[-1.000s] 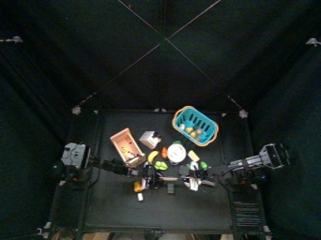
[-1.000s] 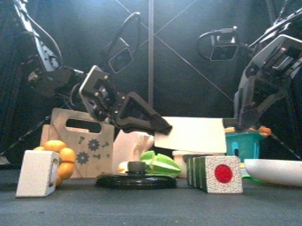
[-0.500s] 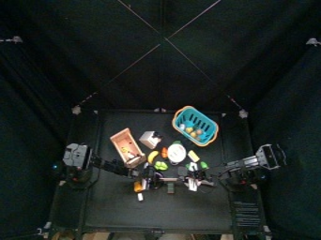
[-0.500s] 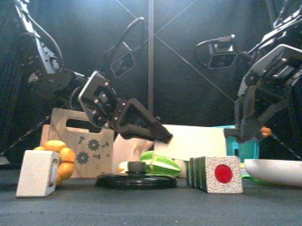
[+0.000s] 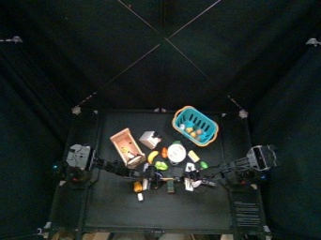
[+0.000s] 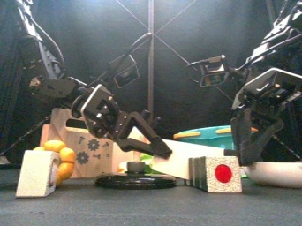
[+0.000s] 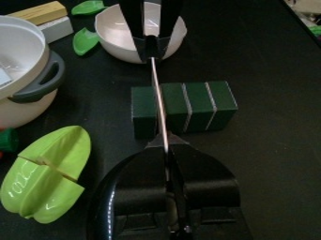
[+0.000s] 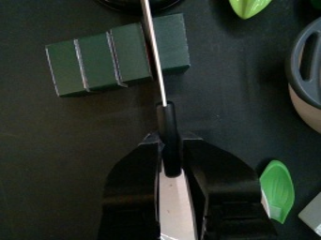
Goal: Cut sushi piece
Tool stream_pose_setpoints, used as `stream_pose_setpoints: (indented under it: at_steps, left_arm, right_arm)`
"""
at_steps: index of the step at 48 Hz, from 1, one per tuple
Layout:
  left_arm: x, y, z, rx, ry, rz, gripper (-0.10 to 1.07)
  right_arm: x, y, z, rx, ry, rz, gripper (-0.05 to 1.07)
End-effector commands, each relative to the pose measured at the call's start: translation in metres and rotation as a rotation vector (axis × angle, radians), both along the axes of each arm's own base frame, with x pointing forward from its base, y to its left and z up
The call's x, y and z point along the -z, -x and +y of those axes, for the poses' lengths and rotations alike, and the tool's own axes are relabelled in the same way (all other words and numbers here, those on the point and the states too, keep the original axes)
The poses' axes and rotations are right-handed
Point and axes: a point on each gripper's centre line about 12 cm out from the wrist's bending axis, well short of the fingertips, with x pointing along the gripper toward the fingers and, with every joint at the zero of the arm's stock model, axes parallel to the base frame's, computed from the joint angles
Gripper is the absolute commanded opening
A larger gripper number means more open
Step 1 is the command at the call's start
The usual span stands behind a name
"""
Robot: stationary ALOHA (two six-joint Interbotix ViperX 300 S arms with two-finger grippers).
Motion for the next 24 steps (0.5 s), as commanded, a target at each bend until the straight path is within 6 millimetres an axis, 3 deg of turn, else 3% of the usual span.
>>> stream_pose_setpoints:
  at_steps: [1, 15, 24]
  left_arm:
    - [-0.002, -0.007, 0.006, -0.009, -0.007, 0.009, 0.29]
    - [-0.018, -0.012, 0.012, 0.001, -0.025, -0.022, 0.29]
    - [-0.021, -0.013, 0.011, 0.016, -0.035, -0.029, 0.29]
  right_arm:
    - [-0.01, 0.0, -0.016, 0.048, 0.013, -0.011, 0.46]
    - [-0.038, -0.002, -0.02, 0.059, 0.023, -0.073, 0.46]
    - [-0.039, -0.003, -0.019, 0.055, 0.02, -0.085, 0.46]
